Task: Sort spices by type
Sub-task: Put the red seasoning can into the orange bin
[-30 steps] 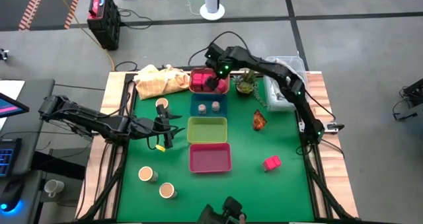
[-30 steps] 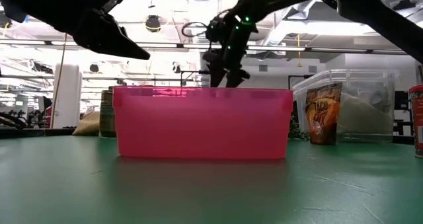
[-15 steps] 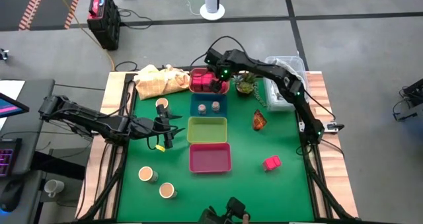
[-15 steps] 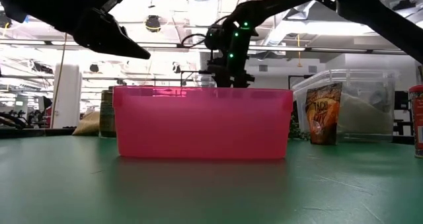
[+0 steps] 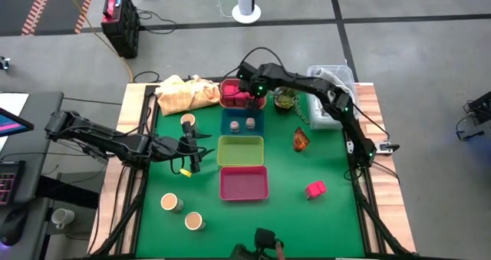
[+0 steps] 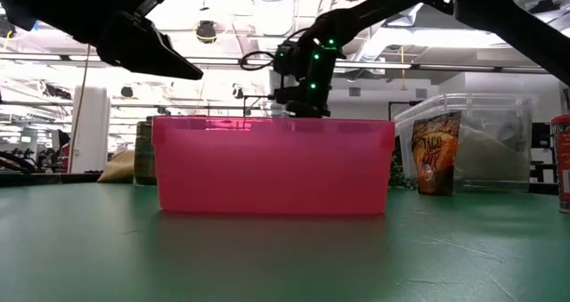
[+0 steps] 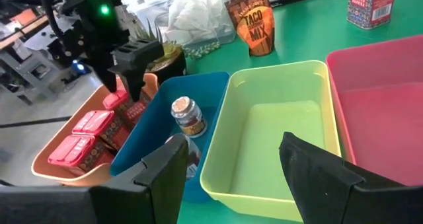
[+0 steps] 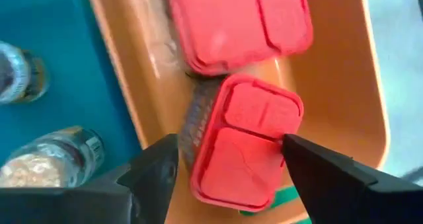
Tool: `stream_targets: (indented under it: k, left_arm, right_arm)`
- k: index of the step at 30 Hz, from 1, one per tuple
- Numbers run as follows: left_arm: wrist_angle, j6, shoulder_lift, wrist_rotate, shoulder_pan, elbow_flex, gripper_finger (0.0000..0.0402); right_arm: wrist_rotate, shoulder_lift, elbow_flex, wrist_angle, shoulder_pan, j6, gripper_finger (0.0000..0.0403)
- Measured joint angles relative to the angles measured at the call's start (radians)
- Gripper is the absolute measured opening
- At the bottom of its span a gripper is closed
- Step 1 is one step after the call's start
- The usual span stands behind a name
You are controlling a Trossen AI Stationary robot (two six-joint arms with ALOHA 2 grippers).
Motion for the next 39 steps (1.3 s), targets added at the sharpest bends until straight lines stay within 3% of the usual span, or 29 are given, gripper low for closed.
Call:
stream_targets:
  k: [8, 16, 19, 22, 28, 36, 39]
  left_arm:
    - [-0.004, 0.01, 0.0, 0.0, 0.0, 0.0, 0.0226]
    - [-0.001, 0.043, 0.0, -0.019, 0.0, 0.0, 0.0226]
    - [-0.008, 0.026, 0.0, -0.02, 0.0, 0.0, 0.0226]
    - [-0.032, 0.005, 0.0, -0.02, 0.0, 0.0, 0.0226]
    - [-0.037, 0.006, 0.0, -0.02, 0.0, 0.0, 0.0226]
    - [-0.054, 0.002, 0.0, -0.015, 0.0, 0.016, 0.0226]
    - [-0.057, 0.006, 0.0, -0.015, 0.0, 0.016, 0.0226]
  right_arm:
    - [-0.001, 0.001, 0.0, 0.009, 0.0, -0.164, 0.0275]
    - [0.202, 0.002, -0.001, 0.036, 0.06, -0.517, 0.0273]
    - [0.259, 0.002, 0.0, 0.052, 0.073, -0.445, 0.0273]
    - [0.247, 0.001, 0.031, 0.012, 0.072, -0.323, 0.0273]
    - [0.034, -0.003, 0.066, -0.064, 0.03, -0.149, 0.0274]
    - [0.018, 0.002, 0.067, -0.017, -0.044, -0.064, 0.0276]
    - [-0.036, 0.002, 0.068, -0.032, -0.045, -0.061, 0.0277]
